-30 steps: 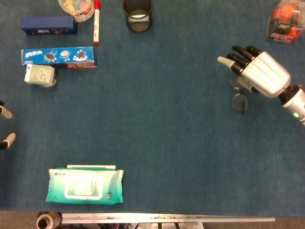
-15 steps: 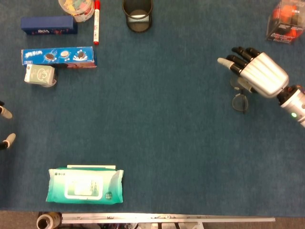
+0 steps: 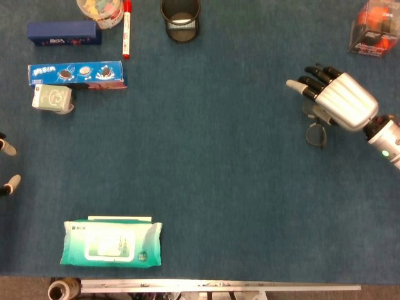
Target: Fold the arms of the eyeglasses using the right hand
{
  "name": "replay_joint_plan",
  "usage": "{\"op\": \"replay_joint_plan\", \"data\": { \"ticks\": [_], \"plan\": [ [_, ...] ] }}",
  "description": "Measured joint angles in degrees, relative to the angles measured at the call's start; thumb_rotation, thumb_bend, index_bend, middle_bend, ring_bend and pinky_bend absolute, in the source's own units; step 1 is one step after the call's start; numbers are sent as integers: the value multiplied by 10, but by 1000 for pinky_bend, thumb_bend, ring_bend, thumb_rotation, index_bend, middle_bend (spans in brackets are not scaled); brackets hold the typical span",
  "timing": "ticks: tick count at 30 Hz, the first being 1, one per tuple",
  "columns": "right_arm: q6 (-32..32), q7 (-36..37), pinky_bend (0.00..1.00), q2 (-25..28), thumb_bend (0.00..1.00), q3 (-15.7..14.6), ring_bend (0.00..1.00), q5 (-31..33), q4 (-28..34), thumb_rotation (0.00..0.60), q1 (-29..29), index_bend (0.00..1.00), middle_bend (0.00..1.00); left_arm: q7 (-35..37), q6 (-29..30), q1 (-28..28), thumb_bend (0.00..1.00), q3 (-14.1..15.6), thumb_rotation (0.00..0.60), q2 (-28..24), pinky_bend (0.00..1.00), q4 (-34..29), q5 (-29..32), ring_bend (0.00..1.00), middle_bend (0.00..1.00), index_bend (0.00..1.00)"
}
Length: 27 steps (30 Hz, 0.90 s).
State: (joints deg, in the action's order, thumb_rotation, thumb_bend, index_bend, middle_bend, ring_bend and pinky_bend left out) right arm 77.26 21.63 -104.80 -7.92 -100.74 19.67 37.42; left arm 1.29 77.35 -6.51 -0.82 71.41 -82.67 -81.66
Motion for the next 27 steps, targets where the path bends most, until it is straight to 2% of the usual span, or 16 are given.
{"op": "replay_joint_plan", "data": {
  "ticks": [27],
  "plan": [
    [-15,7,337,-10,343,-9,177,-1,-11,600,-11,183,294,2,-2,0,177,1,600,3,451,4,0,260,280,424]
  ]
}}
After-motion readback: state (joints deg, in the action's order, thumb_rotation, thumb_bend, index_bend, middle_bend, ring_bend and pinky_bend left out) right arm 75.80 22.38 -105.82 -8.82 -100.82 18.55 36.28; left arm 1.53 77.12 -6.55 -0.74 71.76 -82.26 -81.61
